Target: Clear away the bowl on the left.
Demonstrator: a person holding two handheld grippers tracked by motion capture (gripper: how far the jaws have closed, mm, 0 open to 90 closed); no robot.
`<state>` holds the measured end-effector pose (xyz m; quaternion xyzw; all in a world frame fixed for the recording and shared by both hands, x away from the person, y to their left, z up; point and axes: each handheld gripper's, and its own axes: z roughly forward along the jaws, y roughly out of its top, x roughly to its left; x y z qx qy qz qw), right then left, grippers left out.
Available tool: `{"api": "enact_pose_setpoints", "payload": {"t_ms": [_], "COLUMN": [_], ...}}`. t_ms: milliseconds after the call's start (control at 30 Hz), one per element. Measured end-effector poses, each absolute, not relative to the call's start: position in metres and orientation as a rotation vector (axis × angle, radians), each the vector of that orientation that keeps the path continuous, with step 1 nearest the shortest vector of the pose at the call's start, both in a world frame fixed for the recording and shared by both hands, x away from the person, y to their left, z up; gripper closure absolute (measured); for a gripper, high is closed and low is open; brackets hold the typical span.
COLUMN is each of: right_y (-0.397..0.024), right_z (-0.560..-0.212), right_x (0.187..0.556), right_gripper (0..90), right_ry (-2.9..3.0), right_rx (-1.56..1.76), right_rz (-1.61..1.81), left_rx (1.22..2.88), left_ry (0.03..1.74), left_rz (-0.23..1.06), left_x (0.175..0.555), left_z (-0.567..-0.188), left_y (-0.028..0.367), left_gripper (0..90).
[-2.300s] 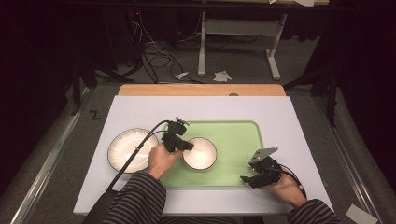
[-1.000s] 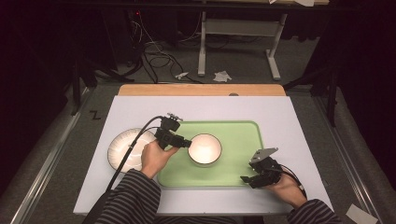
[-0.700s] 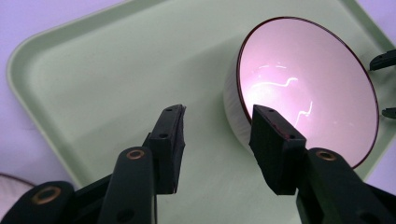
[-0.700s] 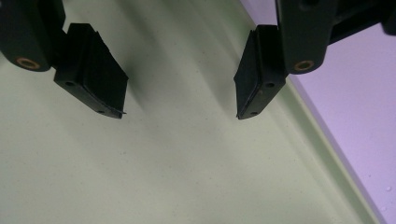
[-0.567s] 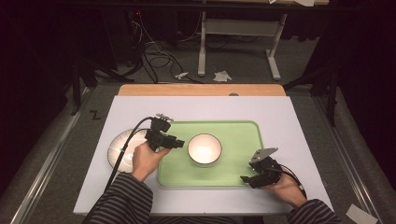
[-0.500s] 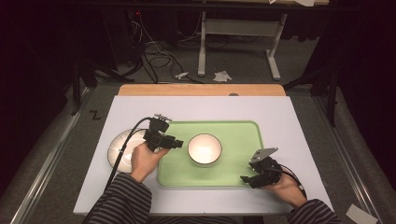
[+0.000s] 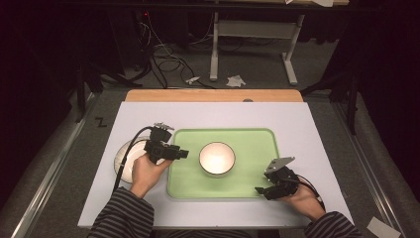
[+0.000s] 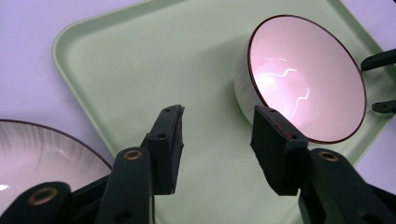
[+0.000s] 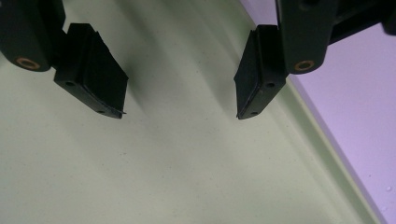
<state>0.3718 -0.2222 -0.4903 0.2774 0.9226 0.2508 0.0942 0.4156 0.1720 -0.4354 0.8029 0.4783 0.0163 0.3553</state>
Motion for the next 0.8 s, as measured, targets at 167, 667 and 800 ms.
{"api": "enact_pose_setpoints", "payload": {"t_ms": [167,667,800], "right_y": [-0.222,-0.222,-0.222], "right_z": [-0.490,-0.490,-0.490], "right_x": [0.372,0.372,0.372], "right_gripper": [35.7,35.8,35.9], "right_ry": [2.733,2.723,2.719], "right_rx": [0.829,0.825,0.838], "right_rz": [0.749,0.751,0.756], "left_rx": [2.063,2.038,2.034], "left_ry": [1.250,1.269,1.270], "left_rz": [0.044,0.047,0.048], "left_x": [0.413,0.401,0.399], "left_z": [-0.436,-0.439,-0.440], "left_y": [0.176,0.192,0.194], "left_gripper": [53.4,52.7,52.7]}}
